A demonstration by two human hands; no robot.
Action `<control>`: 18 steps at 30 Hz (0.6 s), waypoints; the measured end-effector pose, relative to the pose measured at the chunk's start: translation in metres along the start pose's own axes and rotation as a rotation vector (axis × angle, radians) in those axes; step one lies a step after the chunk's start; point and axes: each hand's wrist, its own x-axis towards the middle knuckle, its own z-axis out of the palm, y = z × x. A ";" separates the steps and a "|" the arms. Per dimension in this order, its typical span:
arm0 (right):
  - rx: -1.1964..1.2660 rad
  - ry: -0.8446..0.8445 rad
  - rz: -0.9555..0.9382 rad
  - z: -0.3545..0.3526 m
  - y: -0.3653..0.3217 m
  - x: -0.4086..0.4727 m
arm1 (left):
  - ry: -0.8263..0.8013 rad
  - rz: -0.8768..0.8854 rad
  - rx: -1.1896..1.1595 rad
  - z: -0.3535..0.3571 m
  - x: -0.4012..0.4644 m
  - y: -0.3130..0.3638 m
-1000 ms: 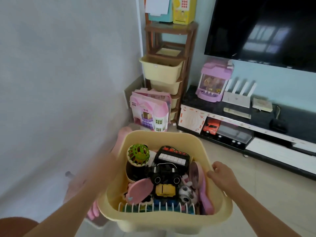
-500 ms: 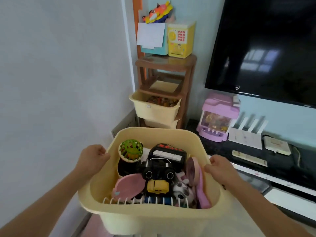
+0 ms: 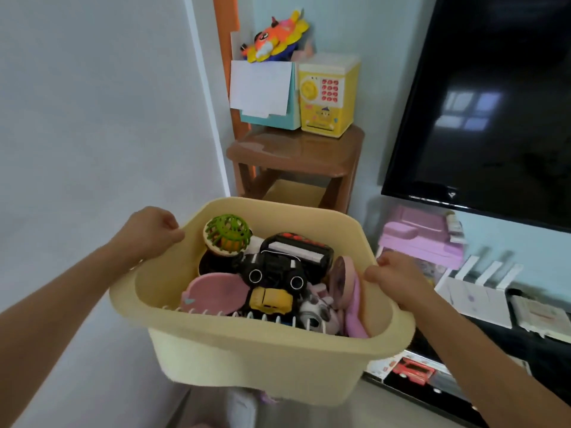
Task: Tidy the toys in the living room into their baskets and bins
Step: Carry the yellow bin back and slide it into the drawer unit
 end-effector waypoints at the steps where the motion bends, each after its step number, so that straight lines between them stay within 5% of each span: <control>1: 0.008 -0.020 -0.004 -0.003 -0.007 0.014 | -0.010 -0.010 0.012 -0.003 0.016 0.004; 11: 0.055 -0.138 0.029 -0.038 -0.053 0.084 | -0.228 -0.016 0.056 -0.019 0.097 0.024; 18: 0.120 0.012 0.023 -0.025 -0.076 0.101 | -0.166 0.054 -0.022 -0.031 0.149 0.022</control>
